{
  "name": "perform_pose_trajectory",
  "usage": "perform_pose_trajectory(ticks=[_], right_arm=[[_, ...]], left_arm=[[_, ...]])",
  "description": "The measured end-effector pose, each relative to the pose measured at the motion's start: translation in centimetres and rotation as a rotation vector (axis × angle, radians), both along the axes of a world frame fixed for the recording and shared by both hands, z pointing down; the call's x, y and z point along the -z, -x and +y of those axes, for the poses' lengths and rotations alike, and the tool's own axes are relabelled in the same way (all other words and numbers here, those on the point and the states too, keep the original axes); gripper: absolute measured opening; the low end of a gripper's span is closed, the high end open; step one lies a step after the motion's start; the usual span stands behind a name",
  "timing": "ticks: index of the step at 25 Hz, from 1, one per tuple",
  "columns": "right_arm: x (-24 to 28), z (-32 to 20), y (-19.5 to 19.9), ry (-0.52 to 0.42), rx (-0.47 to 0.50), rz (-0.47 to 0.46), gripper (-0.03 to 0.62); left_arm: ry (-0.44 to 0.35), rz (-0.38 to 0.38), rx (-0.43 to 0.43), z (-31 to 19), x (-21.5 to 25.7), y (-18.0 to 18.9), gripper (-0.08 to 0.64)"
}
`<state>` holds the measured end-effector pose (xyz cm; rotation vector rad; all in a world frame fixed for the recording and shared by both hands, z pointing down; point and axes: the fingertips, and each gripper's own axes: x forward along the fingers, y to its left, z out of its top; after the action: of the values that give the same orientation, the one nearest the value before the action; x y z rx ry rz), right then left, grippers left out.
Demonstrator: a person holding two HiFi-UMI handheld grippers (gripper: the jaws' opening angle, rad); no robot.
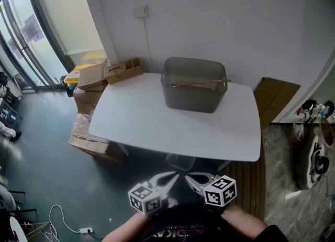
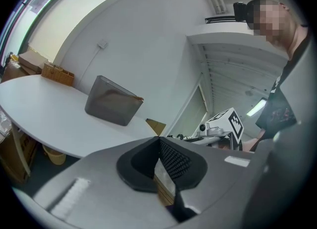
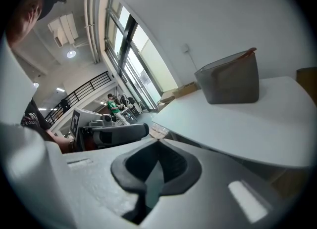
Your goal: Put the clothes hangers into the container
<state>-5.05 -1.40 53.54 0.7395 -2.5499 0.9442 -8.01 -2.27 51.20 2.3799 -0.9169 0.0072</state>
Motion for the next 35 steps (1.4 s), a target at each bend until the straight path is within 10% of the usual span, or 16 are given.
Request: perform_pose_trajectory(ticks=[35], right_arm=[[-0.8, 0.8, -1.6, 0.013, 0.012, -0.011, 0.002]], left_arm=[[0.018, -0.024, -0.050, 0.5, -0.5, -2.7, 0.006]])
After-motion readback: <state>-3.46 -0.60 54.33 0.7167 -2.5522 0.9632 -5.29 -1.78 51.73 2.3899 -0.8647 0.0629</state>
